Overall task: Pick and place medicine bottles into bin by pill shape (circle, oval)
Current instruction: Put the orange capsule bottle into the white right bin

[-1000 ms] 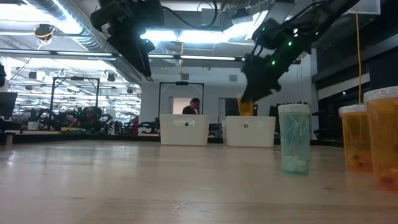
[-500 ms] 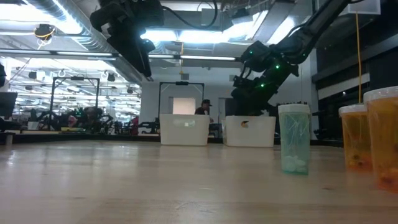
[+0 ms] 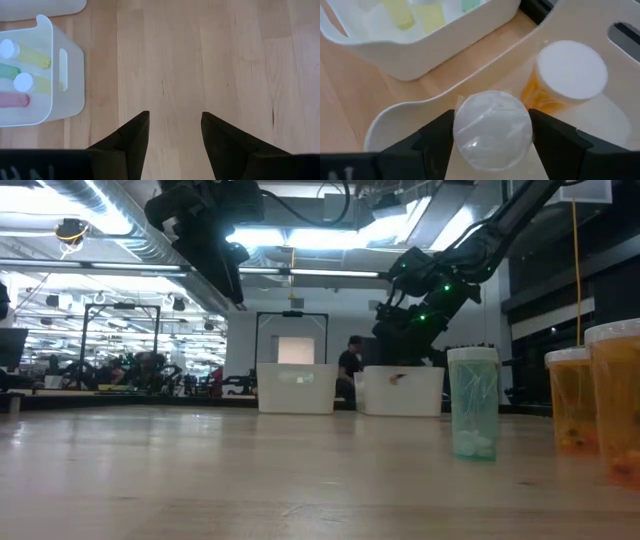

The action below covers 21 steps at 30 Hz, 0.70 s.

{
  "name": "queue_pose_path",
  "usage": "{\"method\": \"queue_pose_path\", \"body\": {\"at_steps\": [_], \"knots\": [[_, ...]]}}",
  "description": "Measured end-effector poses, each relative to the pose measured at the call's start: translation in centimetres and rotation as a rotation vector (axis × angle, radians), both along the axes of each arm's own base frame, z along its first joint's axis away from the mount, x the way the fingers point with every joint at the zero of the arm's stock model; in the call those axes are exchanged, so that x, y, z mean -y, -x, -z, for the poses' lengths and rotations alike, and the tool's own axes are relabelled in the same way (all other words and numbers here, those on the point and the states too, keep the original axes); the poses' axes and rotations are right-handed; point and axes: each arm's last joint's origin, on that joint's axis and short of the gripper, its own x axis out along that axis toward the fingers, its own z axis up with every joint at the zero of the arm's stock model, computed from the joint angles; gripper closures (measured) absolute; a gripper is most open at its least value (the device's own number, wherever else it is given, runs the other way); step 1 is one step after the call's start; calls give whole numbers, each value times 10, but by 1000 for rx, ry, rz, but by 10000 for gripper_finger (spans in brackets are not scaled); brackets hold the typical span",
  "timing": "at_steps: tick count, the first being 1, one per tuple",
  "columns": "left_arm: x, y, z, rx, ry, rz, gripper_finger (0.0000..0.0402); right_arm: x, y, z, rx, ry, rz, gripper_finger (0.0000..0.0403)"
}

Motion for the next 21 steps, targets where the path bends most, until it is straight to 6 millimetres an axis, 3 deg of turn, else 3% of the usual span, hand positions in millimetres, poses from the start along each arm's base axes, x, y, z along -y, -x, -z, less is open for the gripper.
{"method": "queue_pose_path", "body": {"at_steps": [11,21], "knots": [[0,0,0,0,0,0,231,-6,9,-26,39,22,-9,150],[0,0,0,0,0,-1,231,-18,29,-75,161,56,15,150]]}}
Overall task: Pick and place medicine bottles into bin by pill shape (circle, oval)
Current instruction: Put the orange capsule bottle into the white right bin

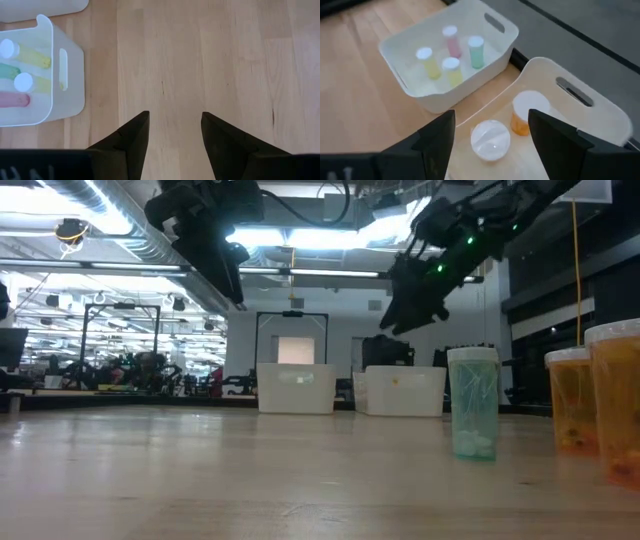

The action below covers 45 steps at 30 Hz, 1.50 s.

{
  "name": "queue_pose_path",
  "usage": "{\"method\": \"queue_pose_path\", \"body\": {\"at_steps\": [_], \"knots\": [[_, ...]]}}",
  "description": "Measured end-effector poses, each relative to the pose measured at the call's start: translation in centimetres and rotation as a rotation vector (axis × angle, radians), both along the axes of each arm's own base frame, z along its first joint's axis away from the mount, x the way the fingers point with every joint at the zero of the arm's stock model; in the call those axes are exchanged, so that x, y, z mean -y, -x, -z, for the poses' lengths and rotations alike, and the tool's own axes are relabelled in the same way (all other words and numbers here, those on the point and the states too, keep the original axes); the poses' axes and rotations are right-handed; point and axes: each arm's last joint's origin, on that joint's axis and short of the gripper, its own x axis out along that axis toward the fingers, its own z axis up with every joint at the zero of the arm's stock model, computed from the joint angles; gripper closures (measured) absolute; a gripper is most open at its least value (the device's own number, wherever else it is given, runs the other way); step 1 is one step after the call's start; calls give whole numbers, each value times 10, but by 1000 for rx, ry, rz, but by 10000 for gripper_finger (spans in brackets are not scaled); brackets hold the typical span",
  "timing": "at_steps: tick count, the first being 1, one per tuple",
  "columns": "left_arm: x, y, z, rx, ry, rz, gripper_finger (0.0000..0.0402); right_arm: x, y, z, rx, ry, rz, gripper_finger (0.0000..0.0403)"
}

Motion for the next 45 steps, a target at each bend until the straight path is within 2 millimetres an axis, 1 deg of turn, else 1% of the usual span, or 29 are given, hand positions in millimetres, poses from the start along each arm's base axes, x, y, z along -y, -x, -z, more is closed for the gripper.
{"method": "queue_pose_path", "body": {"at_steps": [7,11,14,18,21,23,31,37,41,45], "knots": [[0,0,0,1,8,-14,231,-16,21,-31,57,13,1,150],[0,0,0,2,17,-30,231,-33,31,-44,83,-28,-54,150],[0,0,0,2,20,-35,231,-50,38,-50,94,-110,-111,150],[0,0,0,2,19,-35,231,-80,44,-57,111,-232,-225,150],[0,0,0,2,19,-35,231,-105,46,-62,121,-268,-298,150],[0,0,0,2,20,-35,231,-120,50,-64,107,-282,-306,150],[0,0,0,2,19,-35,231,-176,63,-52,-53,-431,-272,150],[0,0,0,6,10,-38,231,-209,74,-38,-242,-545,-311,150],[-1,0,0,8,-5,-47,231,-224,73,-28,-328,-543,-331,150],[-1,-1,0,8,-6,-47,231,-240,66,-14,-431,-459,-445,150]]}}
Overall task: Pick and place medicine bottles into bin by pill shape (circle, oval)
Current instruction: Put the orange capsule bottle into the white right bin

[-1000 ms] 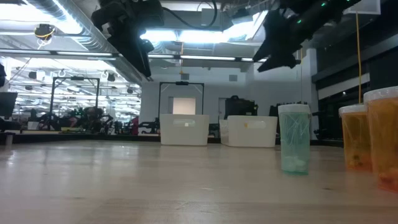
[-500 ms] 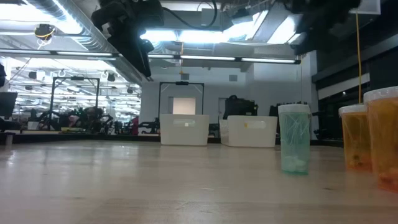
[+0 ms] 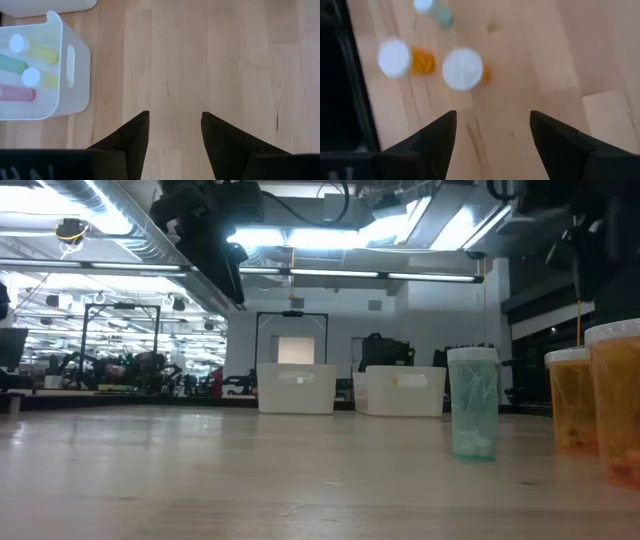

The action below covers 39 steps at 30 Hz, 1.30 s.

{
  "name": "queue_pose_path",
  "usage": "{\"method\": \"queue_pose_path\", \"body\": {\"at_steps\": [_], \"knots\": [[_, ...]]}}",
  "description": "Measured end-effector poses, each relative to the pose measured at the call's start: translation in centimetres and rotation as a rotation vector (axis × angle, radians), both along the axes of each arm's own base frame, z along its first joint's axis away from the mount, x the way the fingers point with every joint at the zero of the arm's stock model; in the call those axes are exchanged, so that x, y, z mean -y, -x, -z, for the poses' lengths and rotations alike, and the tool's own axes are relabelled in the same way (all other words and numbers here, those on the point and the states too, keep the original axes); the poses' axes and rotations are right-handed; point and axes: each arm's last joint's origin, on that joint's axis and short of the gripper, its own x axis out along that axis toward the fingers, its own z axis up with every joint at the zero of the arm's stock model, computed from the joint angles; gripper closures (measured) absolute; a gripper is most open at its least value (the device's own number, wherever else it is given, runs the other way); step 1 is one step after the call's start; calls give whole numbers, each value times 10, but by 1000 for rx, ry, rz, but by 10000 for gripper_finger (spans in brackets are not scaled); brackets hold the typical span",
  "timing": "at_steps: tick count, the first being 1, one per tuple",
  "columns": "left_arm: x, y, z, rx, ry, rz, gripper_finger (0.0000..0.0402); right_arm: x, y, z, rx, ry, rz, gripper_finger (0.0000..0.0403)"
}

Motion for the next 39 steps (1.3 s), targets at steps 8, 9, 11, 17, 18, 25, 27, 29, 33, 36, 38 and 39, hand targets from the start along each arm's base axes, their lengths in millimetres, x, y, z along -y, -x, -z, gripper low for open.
{"method": "queue_pose_path", "body": {"at_steps": [8,9,11,17,18,25,27,29,33,36,38,39], "knots": [[0,0,0,0,0,0,231,-23,-13,36,-152,90,-180,150],[0,0,0,0,0,0,231,-25,-15,40,-172,98,-181,150],[0,0,0,0,0,1,231,-29,-18,49,-204,113,-187,150],[0,0,0,0,-1,1,231,-37,-31,67,-206,117,-200,150],[0,0,0,0,-1,1,231,-39,-33,68,-191,119,-222,150],[0,0,0,1,0,1,231,-41,-43,68,-65,193,-308,150],[0,0,0,0,0,1,231,-43,-45,68,-30,195,-337,150],[0,0,0,0,0,1,231,-44,-47,68,-10,198,-360,150],[0,0,0,0,-1,2,231,-44,-48,68,2,203,-378,150],[0,0,0,0,-1,2,231,-45,-49,68,11,200,-378,150],[0,0,0,0,-1,2,231,-46,-51,69,23,199,-383,150],[0,0,0,0,-1,3,231,-47,-52,70,25,203,-395,150]]}}
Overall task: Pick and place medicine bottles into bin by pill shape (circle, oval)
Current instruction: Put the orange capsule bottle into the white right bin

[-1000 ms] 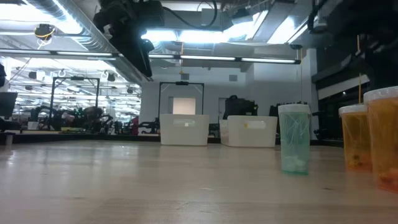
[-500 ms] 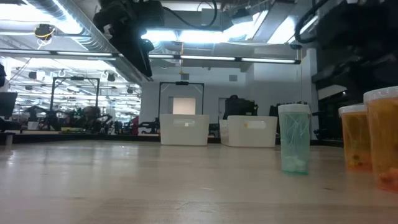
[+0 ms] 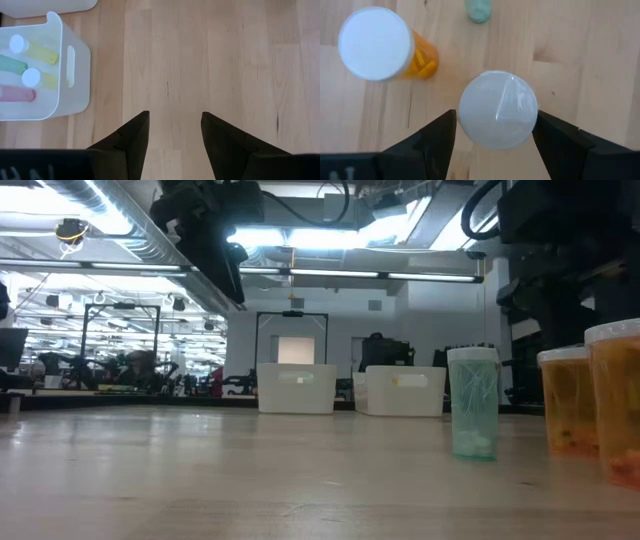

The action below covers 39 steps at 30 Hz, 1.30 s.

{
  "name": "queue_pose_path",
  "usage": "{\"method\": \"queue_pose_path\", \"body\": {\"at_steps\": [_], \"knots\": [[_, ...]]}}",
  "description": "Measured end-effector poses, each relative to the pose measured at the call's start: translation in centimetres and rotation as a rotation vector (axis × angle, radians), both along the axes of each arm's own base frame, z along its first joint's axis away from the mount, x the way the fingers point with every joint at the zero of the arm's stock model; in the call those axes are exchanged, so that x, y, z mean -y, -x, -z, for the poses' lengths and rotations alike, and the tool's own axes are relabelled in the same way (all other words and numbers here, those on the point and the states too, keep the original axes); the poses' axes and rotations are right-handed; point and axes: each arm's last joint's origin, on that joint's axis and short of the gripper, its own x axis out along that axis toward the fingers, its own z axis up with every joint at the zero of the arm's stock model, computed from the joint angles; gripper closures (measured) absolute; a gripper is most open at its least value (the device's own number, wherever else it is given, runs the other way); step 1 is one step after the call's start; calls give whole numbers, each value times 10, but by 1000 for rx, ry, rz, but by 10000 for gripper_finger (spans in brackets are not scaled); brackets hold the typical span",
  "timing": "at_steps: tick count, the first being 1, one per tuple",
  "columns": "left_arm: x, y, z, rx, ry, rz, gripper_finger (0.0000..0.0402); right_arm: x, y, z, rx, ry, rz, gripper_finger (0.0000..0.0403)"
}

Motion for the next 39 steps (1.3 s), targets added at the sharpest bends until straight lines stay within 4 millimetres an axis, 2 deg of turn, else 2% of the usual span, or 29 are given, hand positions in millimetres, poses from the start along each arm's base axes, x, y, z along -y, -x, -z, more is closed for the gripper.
{"method": "queue_pose_path", "body": {"at_steps": [8,29,39], "knots": [[0,0,0,1,0,0,231,-5,-10,11,37,13,-54,150],[0,0,0,2,4,-6,231,-8,-17,8,131,23,-77,150],[0,0,0,1,4,-6,231,-2,-19,7,121,4,-11,193]]}}
